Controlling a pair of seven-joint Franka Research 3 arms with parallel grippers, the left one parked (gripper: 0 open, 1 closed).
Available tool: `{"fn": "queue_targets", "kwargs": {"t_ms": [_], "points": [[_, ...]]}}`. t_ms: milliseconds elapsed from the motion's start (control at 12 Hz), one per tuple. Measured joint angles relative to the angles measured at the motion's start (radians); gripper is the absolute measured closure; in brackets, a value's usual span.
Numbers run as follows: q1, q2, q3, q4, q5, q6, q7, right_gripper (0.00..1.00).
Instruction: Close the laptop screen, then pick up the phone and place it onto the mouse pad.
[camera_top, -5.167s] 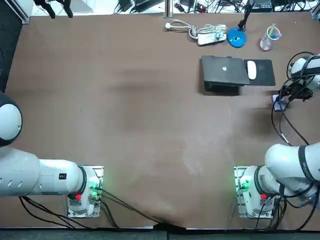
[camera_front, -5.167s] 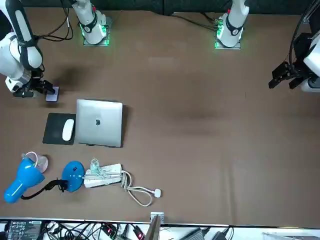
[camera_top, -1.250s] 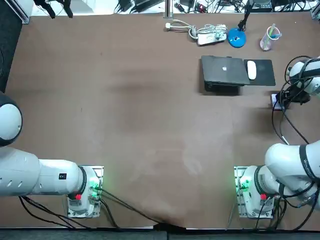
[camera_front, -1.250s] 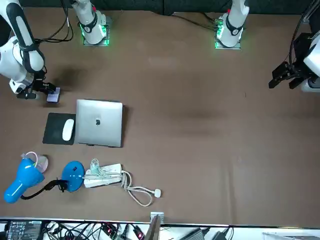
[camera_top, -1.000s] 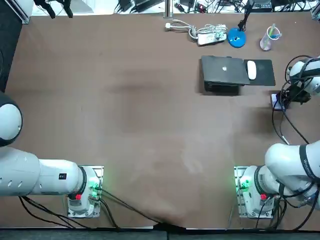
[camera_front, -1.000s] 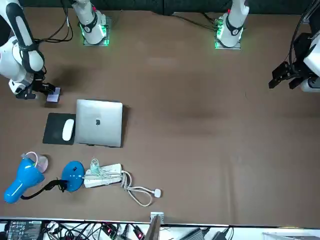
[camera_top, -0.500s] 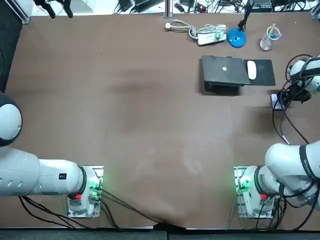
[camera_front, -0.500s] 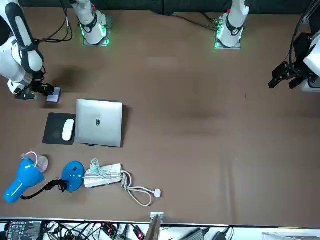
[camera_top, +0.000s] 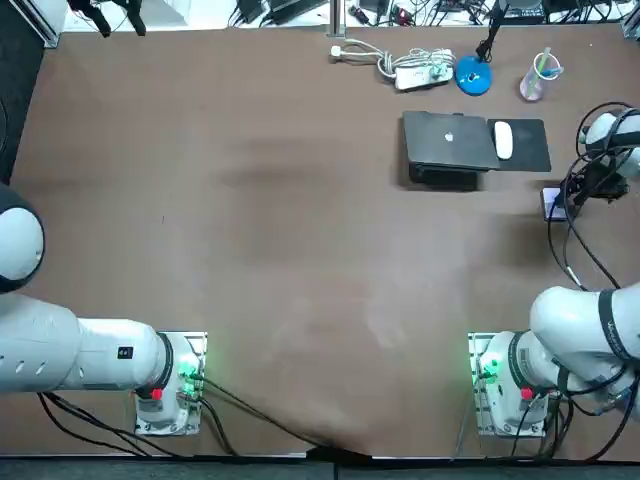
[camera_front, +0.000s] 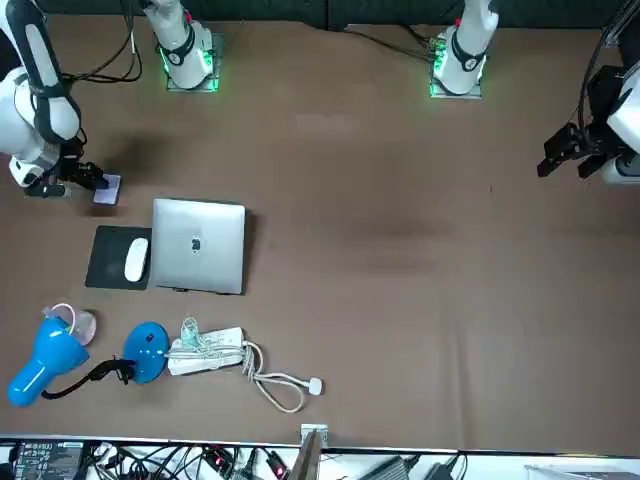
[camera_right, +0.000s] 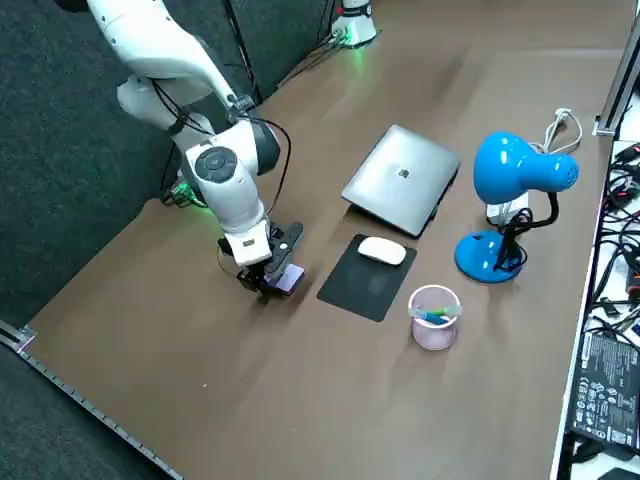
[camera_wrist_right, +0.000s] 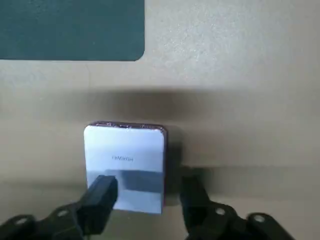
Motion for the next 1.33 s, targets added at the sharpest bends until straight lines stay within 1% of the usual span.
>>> {"fn": "queue_targets", "kwargs": {"t_ms": [83, 167, 250, 417, 750, 1000, 1333], "points": [[0.000, -0.004, 0.000, 0.000, 0.000, -0.009, -0.001, 0.15], [0.002, -0.005, 0.002, 0.000, 0.000, -0.013, -0.002, 0.14], [0.003, -0.003, 0.003, 0.000, 0.000, -0.016, -0.002, 0.11], [0.005, 0.002, 0.005, -0.001, 0.000, -0.019, -0.002, 0.00], [0.021, 0.012, 0.006, -0.003, 0.001, -0.019, 0.004, 0.00], [0.043, 0.012, 0.007, -0.007, 0.002, -0.029, 0.066, 0.00], [0.044, 0.015, 0.007, -0.014, 0.002, -0.032, 0.072, 0.00]]}}
